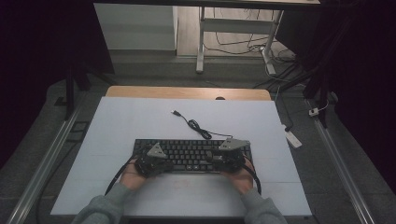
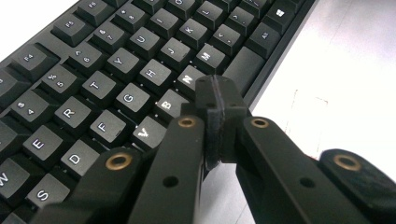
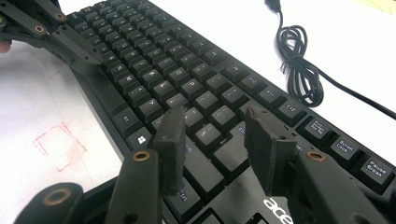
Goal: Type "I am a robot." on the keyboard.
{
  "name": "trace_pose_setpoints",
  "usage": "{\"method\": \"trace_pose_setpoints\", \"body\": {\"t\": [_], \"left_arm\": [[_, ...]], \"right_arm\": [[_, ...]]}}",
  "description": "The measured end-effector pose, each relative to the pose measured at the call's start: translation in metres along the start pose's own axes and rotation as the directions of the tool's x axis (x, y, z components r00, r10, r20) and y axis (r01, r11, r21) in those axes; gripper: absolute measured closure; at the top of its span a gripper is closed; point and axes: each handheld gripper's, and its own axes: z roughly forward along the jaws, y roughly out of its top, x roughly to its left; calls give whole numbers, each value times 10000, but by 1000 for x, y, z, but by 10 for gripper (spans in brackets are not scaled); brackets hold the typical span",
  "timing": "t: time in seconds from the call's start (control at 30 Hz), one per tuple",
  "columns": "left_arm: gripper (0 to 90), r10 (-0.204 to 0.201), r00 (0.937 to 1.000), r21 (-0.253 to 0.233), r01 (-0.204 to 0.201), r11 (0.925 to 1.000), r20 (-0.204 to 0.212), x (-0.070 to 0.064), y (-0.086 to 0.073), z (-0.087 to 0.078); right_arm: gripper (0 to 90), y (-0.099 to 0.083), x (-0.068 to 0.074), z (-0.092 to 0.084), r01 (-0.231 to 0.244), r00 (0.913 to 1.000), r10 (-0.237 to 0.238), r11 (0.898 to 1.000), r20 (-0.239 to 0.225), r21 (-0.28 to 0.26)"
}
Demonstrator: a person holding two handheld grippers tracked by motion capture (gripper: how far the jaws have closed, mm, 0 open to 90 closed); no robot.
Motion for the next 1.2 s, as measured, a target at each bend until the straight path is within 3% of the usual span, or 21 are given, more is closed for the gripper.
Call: {"method": "trace_pose_setpoints", "body": {"t": [0.2, 0.4, 0.53, 0.67, 0.73, 0.77, 0.83, 1.03, 1.2], "left_arm": [[891, 59, 10000, 40, -58, 10000, -45, 0, -1, 1], [890, -87, 10000, -502, 90, 9987, 47, 1, 0, -7], [887, -195, 9998, -573, 200, 9982, 87, 3, 0, -8], [801, -335, 9992, -849, 353, 9958, 222, 4, 0, -11], [678, -502, 9985, -1074, 521, 9929, 202, 6, 0, -15], [678, -638, 9978, -1182, 652, 9908, 157, 7, 0, -18], [580, -815, 9966, -1332, 823, 9877, 118, 10, -1, -24], [465, -1342, 9906, -1585, 1285, 9790, -259, 20, -4, -38], [405, -1495, 9879, -1667, 1408, 9759, -404, 22, -6, -43]], "right_arm": [[588, 0, 0, 0, 19, 10000, -19, 10000, 18, 30], [587, 0, 0, 0, -10, 10000, 10, 10000, 21, 14], [588, 0, 0, 0, 16, 10000, -16, 10000, 27, -16], [586, 0, 0, 0, -9, 10000, 9, 10000, 20, -15], [586, 0, 0, 0, 29, 10000, -29, 10000, 31, 13], [586, 0, 0, 0, 29, 10000, -29, 10000, 31, 13], [585, 0, 0, 0, 25, 10000, -25, 10000, -3, -54], [584, 0, 0, -1, 31, 10000, -31, 10000, -27, -67], [582, 0, 0, -1, 22, 10000, -22, 10000, -28, -77]]}}
